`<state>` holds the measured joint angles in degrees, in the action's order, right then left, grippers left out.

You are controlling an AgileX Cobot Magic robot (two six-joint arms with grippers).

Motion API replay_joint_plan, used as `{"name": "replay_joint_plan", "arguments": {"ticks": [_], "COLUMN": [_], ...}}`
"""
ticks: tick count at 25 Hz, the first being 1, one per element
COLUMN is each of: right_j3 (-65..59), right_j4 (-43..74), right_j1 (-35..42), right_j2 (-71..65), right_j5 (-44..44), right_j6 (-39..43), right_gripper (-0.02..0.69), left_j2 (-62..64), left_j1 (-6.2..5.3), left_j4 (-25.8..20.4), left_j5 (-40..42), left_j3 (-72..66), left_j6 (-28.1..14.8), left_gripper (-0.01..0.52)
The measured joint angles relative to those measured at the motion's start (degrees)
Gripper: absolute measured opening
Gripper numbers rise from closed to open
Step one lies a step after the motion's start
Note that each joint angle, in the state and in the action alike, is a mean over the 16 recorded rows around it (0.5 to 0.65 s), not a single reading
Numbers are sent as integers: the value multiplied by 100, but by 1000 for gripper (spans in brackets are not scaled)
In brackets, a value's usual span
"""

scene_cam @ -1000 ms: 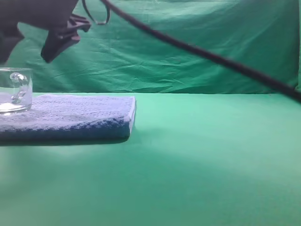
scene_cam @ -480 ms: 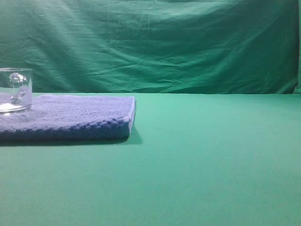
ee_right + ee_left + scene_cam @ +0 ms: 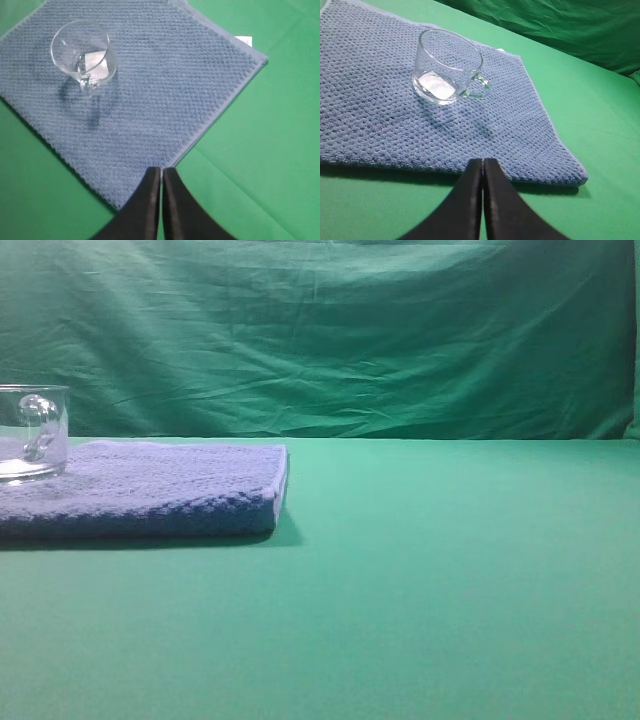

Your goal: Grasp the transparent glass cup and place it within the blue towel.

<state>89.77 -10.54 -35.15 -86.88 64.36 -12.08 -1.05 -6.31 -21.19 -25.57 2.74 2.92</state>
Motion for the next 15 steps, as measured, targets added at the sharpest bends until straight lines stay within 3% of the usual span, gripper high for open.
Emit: {"name": "replay_joint_plan", "arguments": {"ticks": [15], "right_j3": [-1340], "right_j4": [617], "right_j1": [0], "right_j2": [1152], "right_j5": [-252], "right_j6": [418], "right_gripper": [0], "left_j2": [0], "left_j1": [0], "left_j4": [0], "left_j5": [0], "left_j3": [0], "left_j6": [0], "left_gripper": [0]}}
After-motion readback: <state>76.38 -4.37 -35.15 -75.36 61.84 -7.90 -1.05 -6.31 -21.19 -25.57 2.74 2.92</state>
